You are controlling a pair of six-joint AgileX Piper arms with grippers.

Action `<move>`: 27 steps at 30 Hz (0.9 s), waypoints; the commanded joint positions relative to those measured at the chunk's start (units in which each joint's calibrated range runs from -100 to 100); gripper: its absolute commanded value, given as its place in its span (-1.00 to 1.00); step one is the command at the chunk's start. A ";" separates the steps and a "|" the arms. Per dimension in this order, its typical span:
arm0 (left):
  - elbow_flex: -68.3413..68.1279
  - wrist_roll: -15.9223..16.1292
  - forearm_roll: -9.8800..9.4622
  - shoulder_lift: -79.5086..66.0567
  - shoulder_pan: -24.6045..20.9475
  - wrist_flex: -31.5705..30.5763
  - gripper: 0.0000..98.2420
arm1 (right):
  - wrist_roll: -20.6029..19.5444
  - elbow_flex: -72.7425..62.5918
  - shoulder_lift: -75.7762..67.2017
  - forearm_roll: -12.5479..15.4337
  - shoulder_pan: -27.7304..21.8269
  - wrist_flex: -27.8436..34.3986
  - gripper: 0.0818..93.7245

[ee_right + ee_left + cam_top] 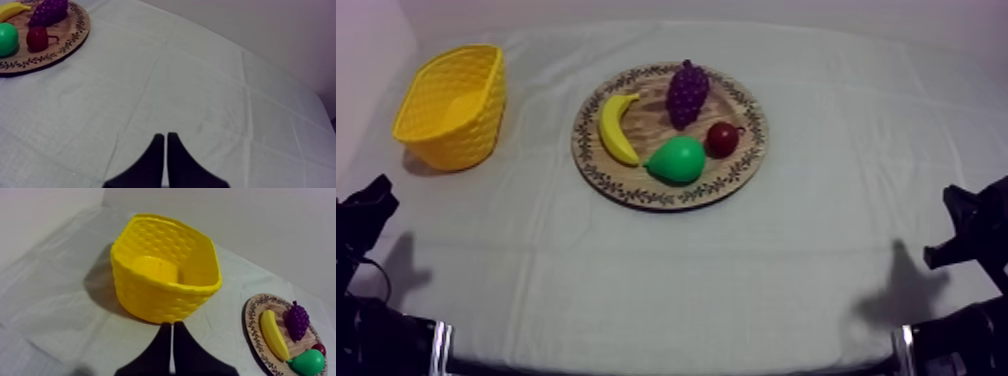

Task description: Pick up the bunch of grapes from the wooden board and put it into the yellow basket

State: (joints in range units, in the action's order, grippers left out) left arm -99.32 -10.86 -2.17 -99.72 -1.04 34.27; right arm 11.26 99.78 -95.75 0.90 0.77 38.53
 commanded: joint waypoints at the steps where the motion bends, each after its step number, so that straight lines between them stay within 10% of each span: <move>1: -0.01 0.00 0.00 -0.02 -0.01 0.00 -1.00 | -0.01 0.00 0.00 0.01 0.00 0.02 -0.99; 27: 2.70 2.47 -0.39 3.16 8.37 4.64 -1.00 | -0.03 0.00 0.00 0.01 0.00 0.02 -0.99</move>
State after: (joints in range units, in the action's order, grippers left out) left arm -97.07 -6.45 -2.49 -98.17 6.96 38.70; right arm 11.14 99.78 -95.75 0.90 0.77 38.53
